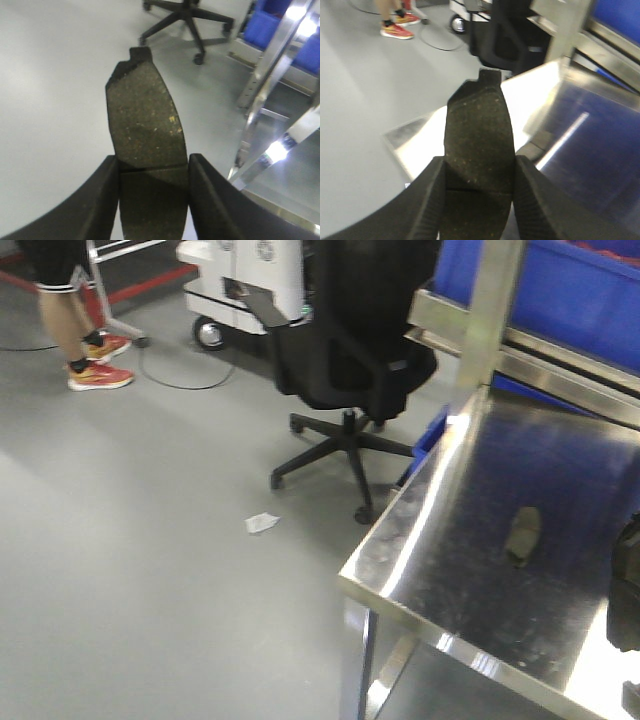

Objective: Move and align brake pads A on conveyor
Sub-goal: 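Turn the base away from the table carrying both brake pads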

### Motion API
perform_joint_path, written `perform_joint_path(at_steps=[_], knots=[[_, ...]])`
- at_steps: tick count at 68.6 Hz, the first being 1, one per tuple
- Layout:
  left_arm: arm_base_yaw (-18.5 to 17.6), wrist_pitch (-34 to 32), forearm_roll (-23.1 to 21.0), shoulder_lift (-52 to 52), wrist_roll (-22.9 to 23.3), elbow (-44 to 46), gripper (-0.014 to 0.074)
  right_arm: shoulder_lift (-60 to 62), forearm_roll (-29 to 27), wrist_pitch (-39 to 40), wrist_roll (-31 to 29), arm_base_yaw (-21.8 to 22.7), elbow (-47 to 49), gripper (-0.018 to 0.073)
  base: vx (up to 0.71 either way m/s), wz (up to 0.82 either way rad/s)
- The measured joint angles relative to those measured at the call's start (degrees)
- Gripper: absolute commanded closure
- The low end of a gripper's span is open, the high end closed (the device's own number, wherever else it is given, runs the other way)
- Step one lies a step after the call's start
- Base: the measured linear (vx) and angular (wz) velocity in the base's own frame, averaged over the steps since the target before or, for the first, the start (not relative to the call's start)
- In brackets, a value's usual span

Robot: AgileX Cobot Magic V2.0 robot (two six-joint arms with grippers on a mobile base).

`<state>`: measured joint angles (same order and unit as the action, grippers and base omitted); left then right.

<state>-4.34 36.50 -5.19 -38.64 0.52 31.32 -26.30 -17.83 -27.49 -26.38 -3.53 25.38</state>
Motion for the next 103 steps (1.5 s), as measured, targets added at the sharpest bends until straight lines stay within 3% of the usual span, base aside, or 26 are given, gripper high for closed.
perform_joint_path(at_steps=[103], knots=[[0.00,0.00,0.00,0.00,0.00,0.00,0.0538,0.00,0.00,-0.52,0.00,0.00,0.00,0.0562,0.03,0.51]])
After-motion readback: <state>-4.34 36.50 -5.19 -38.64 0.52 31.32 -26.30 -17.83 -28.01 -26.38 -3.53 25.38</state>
